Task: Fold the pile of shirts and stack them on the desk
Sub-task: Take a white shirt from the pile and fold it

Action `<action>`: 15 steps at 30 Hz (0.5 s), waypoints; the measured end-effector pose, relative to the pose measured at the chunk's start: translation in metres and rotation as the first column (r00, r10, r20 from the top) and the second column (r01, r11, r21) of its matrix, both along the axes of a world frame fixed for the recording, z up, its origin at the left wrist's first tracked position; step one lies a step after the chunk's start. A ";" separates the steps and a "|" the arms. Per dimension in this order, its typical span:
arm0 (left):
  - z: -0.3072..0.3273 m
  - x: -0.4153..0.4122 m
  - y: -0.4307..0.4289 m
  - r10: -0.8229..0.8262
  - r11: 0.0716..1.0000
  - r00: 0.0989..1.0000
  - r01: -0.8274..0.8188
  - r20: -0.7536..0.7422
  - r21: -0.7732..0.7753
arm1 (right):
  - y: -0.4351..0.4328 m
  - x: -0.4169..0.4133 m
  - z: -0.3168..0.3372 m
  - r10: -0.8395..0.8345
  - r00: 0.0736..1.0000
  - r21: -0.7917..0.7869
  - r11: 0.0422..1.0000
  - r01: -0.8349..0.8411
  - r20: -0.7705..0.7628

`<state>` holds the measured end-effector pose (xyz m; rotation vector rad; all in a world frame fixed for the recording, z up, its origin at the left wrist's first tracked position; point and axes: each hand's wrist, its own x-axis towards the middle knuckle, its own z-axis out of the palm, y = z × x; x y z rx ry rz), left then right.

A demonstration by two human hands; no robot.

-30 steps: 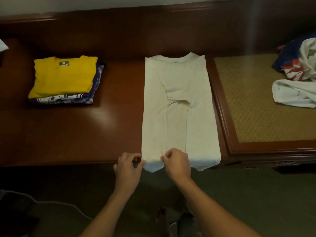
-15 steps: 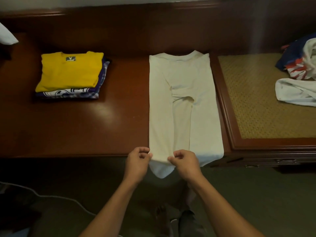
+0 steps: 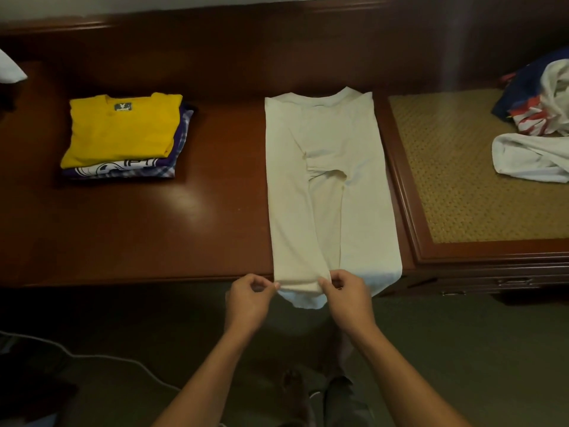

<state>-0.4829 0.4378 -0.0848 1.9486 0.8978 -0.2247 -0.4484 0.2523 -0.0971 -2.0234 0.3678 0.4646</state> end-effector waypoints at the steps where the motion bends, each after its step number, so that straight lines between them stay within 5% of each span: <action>1: -0.002 -0.001 0.001 0.029 1.000 0.999 -0.029 0.015 -0.005 | -0.001 -0.002 -0.001 0.011 1.000 -0.018 1.000 -0.011 0.010; 8: -0.013 -0.002 -0.006 0.002 0.963 1.000 -0.002 0.001 -0.271 | 0.000 -0.004 -0.014 0.083 0.994 -0.050 0.995 -0.087 -0.075; 12: -0.021 0.000 -0.012 -0.046 0.967 0.999 0.042 -0.011 -0.252 | 0.002 0.001 -0.015 0.052 0.996 -0.069 0.996 -0.057 -0.076; 15: -0.018 -0.006 -0.011 -0.069 0.993 0.998 0.070 0.015 -0.092 | -0.002 0.001 -0.015 0.043 0.998 -0.067 0.997 -0.047 -0.051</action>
